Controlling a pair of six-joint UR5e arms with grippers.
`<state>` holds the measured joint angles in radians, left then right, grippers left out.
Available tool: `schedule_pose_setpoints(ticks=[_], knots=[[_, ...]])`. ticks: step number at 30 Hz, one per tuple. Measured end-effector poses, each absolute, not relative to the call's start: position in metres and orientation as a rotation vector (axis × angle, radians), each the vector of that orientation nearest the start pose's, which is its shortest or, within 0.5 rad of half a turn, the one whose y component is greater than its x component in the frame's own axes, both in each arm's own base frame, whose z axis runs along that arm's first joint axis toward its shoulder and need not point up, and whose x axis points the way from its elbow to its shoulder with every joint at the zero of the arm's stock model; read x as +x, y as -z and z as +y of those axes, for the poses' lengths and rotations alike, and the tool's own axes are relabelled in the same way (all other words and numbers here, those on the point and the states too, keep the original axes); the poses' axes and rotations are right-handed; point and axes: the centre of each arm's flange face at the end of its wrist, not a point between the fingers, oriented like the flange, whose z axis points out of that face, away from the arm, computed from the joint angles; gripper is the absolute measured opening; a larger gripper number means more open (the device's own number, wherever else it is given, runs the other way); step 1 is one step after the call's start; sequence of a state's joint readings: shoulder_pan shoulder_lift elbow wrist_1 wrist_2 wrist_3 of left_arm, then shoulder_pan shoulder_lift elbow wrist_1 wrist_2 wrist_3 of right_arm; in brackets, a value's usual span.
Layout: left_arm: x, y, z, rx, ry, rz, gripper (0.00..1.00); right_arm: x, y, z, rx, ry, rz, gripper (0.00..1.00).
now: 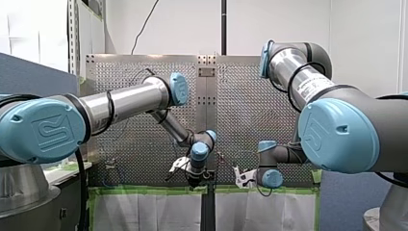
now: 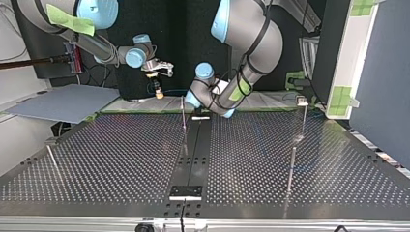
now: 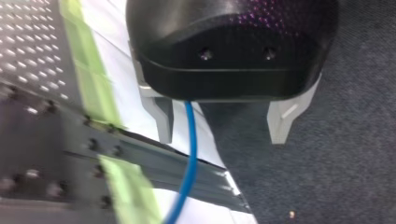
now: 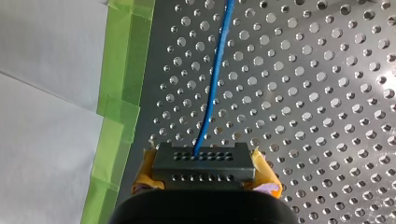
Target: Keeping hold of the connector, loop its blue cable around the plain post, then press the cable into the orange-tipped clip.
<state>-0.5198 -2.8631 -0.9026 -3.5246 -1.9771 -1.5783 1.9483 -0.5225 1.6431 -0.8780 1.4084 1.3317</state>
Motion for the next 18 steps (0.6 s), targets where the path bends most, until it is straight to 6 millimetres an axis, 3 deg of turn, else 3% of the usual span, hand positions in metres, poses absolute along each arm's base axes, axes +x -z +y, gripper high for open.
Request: schedule_pose_setpoints(ticks=[7, 18], knots=[[0.546, 0.103, -0.417, 0.493, -0.315, 2.460, 1.00, 0.365, 0.099, -0.512, 1.863, -1.306, -0.815, 0.00], [0.546, 0.113, -0.412, 0.498, -0.284, 2.476, 1.00, 0.366, 0.099, -0.511, 1.861, -1.310, -0.812, 0.00]])
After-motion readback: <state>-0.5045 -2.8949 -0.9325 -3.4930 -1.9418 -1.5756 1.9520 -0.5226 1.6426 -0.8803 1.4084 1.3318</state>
